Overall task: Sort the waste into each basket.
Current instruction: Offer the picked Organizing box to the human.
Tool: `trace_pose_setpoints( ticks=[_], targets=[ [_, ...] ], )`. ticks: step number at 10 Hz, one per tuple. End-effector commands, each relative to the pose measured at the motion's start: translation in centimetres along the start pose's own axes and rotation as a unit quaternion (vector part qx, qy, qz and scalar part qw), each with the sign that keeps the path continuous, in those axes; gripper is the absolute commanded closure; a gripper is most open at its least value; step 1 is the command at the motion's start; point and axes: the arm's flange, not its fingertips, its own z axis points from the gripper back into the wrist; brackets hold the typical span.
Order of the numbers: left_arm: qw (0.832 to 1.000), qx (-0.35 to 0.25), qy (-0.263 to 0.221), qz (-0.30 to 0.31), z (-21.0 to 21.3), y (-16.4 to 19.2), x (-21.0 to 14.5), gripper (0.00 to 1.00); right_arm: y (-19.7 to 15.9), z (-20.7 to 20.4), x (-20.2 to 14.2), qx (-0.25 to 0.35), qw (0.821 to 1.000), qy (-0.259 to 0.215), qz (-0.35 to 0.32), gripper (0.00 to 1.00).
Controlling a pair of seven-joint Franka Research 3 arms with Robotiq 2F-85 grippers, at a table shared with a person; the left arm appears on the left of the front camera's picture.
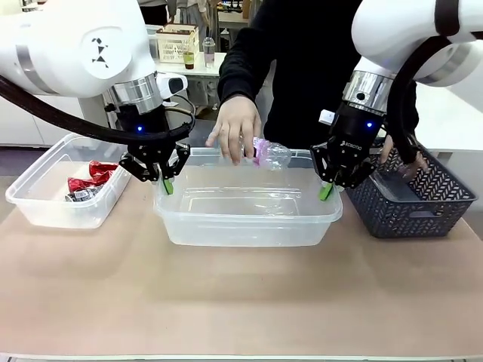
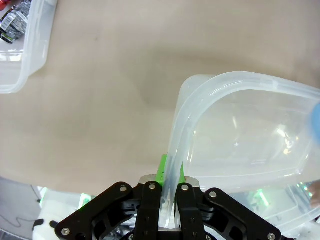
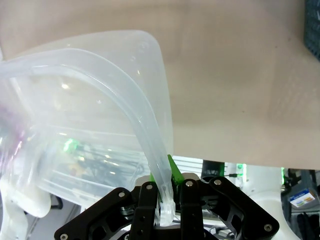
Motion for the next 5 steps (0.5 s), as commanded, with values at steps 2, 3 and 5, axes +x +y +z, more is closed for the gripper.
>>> trace_pose_setpoints(
  ticks=[2,3,5],
  targets=[
    [1.0,0.0,-0.001,0.001,-0.01,0.39,-0.3,0.96,-0.1,0.47,-0.27,0.018,1.0,-0.001,0.007,0.95],
    [1.0,0.0,-0.001,0.001,-0.01,0.39,-0.3,0.96,-0.1,0.47,-0.27,0.018,1.0,-0.001,0.007,0.95],
    [1.0,0.0,-0.001,0.001,-0.01,0.39,-0.3,0.96,-0.1,0.47,-0.27,0.018,1.0,-0.001,0.007,0.95]
  ],
)
